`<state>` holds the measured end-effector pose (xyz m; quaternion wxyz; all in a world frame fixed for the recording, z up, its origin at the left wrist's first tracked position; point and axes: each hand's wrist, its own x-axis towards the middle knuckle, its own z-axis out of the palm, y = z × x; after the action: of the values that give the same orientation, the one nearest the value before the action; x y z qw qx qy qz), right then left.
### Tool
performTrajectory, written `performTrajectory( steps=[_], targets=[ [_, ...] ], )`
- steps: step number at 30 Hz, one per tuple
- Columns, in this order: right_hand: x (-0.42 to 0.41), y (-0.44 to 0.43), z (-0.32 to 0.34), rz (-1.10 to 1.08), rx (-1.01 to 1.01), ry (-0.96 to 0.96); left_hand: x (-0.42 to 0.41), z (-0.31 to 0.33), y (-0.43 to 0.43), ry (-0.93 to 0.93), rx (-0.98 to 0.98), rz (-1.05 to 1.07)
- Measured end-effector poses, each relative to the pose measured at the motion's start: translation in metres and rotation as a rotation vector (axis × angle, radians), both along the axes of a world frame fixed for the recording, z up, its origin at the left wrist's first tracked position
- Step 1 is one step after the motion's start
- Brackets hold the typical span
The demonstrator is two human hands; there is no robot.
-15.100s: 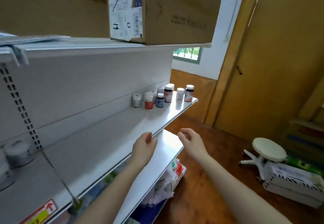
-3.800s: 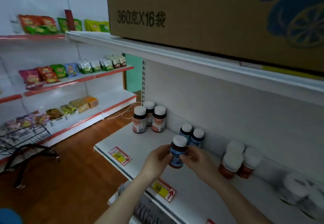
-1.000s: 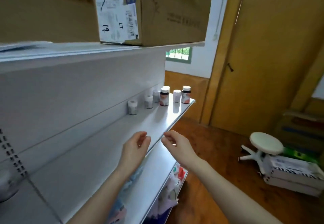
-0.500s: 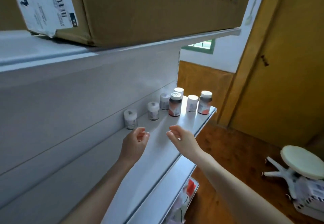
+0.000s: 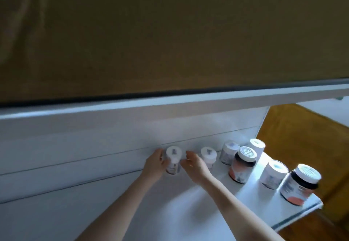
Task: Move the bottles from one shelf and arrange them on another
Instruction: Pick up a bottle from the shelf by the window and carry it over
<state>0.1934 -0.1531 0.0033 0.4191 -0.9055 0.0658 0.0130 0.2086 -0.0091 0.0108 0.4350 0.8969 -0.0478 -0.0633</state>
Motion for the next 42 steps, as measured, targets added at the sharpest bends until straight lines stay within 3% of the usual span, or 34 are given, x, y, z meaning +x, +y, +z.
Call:
performTrajectory(
  steps=[7,17,26,42],
  targets=[
    [0.014,0.002,-0.006,0.134,0.116,0.0,-0.004,-0.003,-0.001,-0.076,-0.142,0.092],
    [-0.01,0.06,0.047,0.195,0.64,0.025,-0.041,0.029,0.062,-0.18,-0.399,0.308],
    [-0.082,0.179,0.059,0.353,0.643,0.08,-0.139,0.039,0.179,-0.121,-0.626,0.402],
    [-0.241,0.477,0.057,0.707,0.624,0.131,-0.35,0.039,0.449,-0.18,-0.736,0.657]
  ],
)
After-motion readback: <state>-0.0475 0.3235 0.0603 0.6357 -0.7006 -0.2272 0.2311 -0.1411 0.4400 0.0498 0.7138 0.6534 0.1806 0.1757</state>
